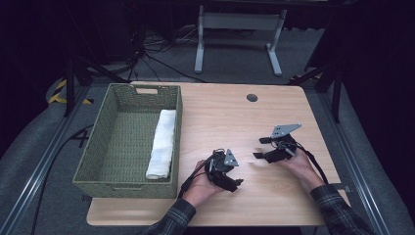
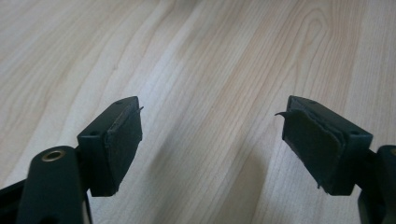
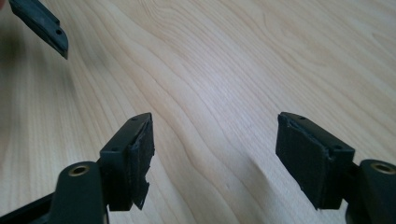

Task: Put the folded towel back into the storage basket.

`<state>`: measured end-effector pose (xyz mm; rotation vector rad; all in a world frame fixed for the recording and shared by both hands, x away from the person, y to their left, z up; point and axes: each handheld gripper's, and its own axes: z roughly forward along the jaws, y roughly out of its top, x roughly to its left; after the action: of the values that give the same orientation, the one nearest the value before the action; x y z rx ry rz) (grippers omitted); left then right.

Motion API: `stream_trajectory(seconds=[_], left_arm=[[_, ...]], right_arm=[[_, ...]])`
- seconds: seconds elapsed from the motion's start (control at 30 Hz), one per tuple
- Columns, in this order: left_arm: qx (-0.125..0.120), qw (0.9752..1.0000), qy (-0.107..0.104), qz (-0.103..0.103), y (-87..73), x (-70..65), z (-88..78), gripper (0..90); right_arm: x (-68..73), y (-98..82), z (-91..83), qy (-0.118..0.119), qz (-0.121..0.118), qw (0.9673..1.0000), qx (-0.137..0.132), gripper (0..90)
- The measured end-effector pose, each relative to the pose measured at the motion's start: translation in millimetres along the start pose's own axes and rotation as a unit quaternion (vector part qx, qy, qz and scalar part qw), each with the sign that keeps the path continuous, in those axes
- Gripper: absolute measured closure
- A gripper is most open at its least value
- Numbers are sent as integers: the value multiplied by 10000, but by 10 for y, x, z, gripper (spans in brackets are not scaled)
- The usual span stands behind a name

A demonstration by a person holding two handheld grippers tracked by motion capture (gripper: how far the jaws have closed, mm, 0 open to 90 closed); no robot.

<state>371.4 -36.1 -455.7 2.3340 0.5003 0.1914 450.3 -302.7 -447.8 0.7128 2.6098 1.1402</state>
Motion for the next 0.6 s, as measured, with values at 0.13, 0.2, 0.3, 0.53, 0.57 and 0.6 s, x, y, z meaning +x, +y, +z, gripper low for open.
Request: stream_trajectory(seconds=[0.13,0.2,0.3,0.53,0.57,0.6], left_arm=[[3,10000,6,-20,-21,-6,24,166],[-20,10000,63,34,-45,-6,38,162],[-13,10000,88,22,-86,5,67,157],[-114,9999,45,27,-144,24,110,140],[-115,9999,46,29,-144,23,110,140],[-115,9999,46,29,-144,23,110,140]], right_arm=[[-24,-101,30,-109,51,9998,127,267],[-45,-137,48,-189,63,9996,185,255],[-51,-156,52,-273,38,9995,162,245],[-43,-199,61,-299,47,9995,-16,220],[-41,-199,61,-309,49,9995,-8,218],[-41,-199,61,-309,49,9995,-8,218]])
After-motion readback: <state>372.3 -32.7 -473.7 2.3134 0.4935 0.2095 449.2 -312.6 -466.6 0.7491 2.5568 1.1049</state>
